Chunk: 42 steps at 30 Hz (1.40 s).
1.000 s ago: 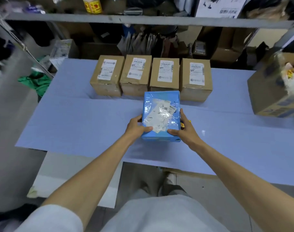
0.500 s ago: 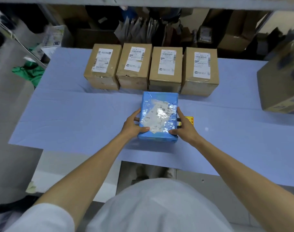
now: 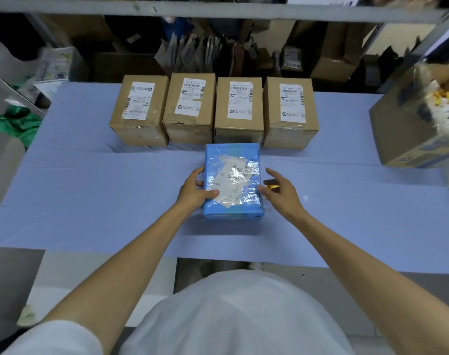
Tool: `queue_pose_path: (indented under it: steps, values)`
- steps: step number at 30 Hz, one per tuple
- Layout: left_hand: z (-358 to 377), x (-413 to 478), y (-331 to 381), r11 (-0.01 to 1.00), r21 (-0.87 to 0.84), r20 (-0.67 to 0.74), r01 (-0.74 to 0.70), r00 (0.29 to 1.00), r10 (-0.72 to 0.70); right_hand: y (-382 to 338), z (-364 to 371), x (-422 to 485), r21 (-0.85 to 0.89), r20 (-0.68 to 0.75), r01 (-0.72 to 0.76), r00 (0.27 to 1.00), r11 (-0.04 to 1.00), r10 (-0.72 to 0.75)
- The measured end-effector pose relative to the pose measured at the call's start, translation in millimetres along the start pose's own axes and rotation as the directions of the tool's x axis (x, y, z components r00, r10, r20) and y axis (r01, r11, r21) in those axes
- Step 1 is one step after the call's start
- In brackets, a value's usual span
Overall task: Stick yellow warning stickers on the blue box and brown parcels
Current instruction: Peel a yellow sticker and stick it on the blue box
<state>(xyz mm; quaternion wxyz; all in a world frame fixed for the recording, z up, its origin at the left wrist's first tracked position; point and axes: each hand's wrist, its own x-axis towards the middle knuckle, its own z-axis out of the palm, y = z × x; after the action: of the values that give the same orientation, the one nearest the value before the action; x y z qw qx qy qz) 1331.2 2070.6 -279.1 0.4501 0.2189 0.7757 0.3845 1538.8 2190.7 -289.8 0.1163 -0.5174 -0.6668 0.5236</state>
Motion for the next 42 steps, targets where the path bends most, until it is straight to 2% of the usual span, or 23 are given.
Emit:
queue_pose_path:
  steps: [2, 4, 5, 10, 17, 22, 27, 34, 36, 42]
  values:
    - [2, 0, -1, 1.000, -0.003, -0.003, -0.009, 1.000, 0.009, 6, -6, 5, -0.195, -0.235, 0.014, 0.970, 0.981, -0.061]
    - [4, -1, -1, 1.000, 0.002, -0.015, -0.018, 1.000, 0.018, 11, -11, 9, -0.407, -0.325, -0.077, 0.943, 0.910, -0.065]
    - [6, -1, 0, 1.000, 0.010, -0.024, -0.020, 1.000, 0.020, 12, -11, 12, -0.436, -0.338, -0.129, 0.941, 0.891, -0.029]
    - [9, 0, 1, 1.000, 0.017, -0.042, -0.005, 0.999, 0.006, 10, -1, 29, -0.265, -0.308, -0.347, 0.915, 0.900, 0.262]
    - [5, -3, 4, 1.000, -0.005, -0.023, 0.012, 1.000, -0.012, 13, 7, 39, -0.236, -0.344, -0.473, 0.858, 0.849, 0.382]
    - [5, -4, 7, 1.000, 0.004, -0.026, 0.019, 0.999, -0.019, 25, -4, 41, -0.128, -0.342, -0.455, 0.854, 0.881, 0.392]
    - [5, -5, 8, 1.000, 0.005, -0.026, 0.021, 0.999, -0.021, 22, -8, 42, -0.101, -0.347, -0.410, 0.868, 0.906, 0.354]
    - [6, -3, 7, 1.000, -0.017, -0.012, 0.026, 1.000, -0.027, 19, -30, 37, -0.262, -0.332, -0.318, 0.916, 0.911, 0.224]
    - [6, -3, 6, 1.000, -0.019, -0.014, 0.022, 1.000, -0.023, 20, -35, 36, -0.258, -0.312, -0.302, 0.925, 0.918, 0.216]
    - [6, -1, 7, 0.998, -0.017, -0.006, 0.054, 0.999, -0.054, 3, -38, 32, 0.083, -0.249, -0.226, 0.938, 0.971, 0.240]
